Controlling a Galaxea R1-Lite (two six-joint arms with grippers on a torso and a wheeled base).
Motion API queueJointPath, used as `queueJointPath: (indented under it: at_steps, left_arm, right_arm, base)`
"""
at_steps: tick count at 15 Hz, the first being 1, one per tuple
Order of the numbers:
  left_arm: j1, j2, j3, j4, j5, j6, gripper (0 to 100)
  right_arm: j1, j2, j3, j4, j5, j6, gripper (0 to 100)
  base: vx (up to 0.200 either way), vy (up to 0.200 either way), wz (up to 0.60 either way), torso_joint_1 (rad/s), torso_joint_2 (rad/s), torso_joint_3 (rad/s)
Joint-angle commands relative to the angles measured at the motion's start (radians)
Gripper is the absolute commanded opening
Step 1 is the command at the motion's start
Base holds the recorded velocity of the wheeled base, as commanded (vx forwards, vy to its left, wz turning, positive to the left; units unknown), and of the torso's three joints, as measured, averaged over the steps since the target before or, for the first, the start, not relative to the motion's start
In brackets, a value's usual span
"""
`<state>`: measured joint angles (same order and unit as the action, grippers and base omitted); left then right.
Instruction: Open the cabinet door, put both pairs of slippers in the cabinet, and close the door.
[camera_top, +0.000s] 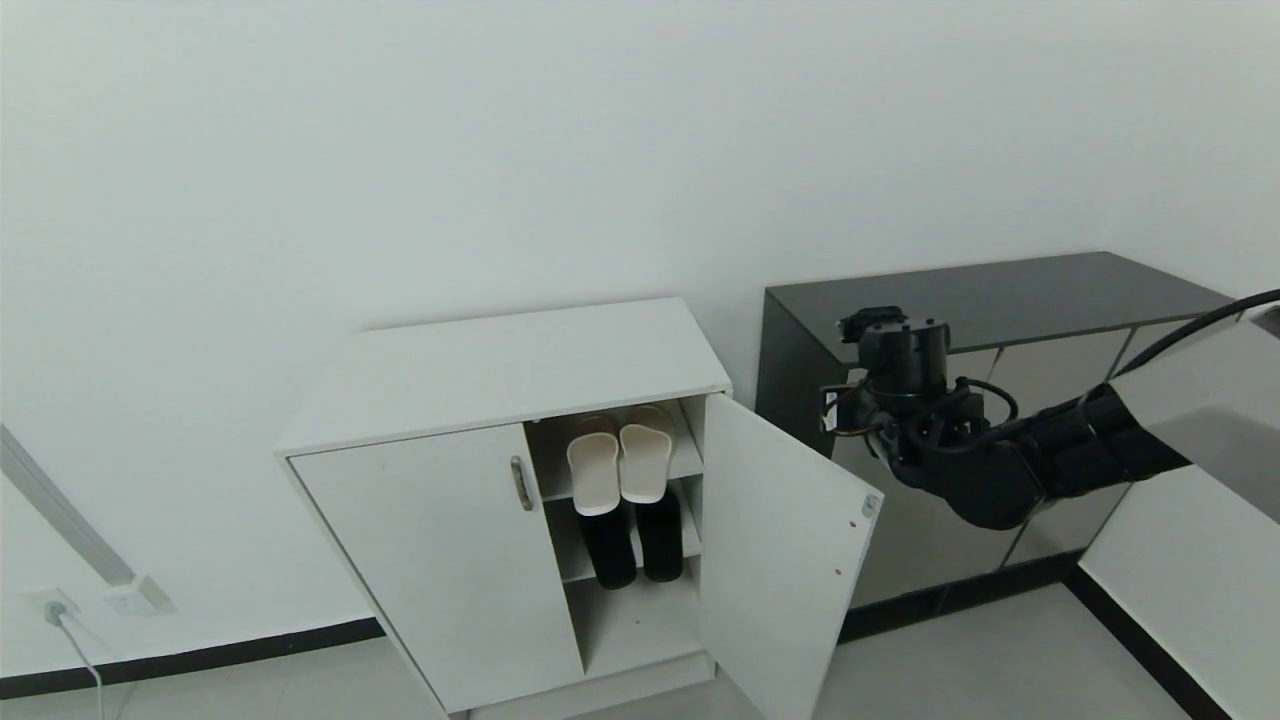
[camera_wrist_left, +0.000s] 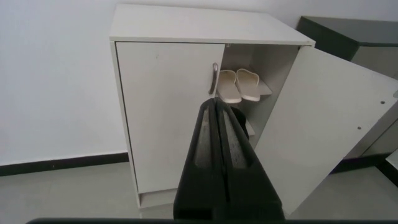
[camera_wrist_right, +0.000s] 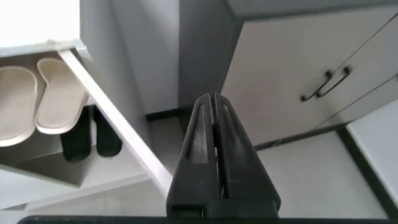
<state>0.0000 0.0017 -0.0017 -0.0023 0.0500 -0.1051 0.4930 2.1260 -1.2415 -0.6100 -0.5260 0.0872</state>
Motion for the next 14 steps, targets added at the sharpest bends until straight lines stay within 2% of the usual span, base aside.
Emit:
queueJointPath:
  at_steps: [1, 3, 4, 6, 14]
  left_arm:
    - [0.0, 0.0, 0.0, -0.001, 0.001, -0.001, 0]
    - [0.0, 0.0, 0.0, -0.001, 0.001, -0.001, 0]
    - [0.0, 0.0, 0.0, -0.001, 0.001, -0.001, 0]
    - [0.0, 0.0, 0.0, -0.001, 0.001, -0.001, 0]
    - [0.0, 0.0, 0.0, -0.001, 0.001, -0.001, 0]
  right_arm:
    - [-0.011, 0.051, -0.021, 0.003, 0.009, 0.02, 0]
    - [-0.016, 0.057, -0.032, 0.05, 0.034, 0.062, 0]
    - [-0.022, 0.058, -0.055, 0.128, 0.084, 0.117, 0]
    - [-0.037, 0.071, -0.095, 0.196, 0.121, 0.163, 0]
    - [-0.04, 0.097, -0.099, 0.239, 0.158, 0.19, 0]
  base:
    - [0.0, 0.0, 0.0, 0.0, 0.0, 0.0]
    - [0.0, 0.0, 0.0, 0.0, 0.0, 0.0]
    - [0.0, 0.0, 0.0, 0.0, 0.0, 0.0]
    - [0.0, 0.0, 0.0, 0.0, 0.0, 0.0]
    - [0.0, 0.0, 0.0, 0.0, 0.0, 0.0]
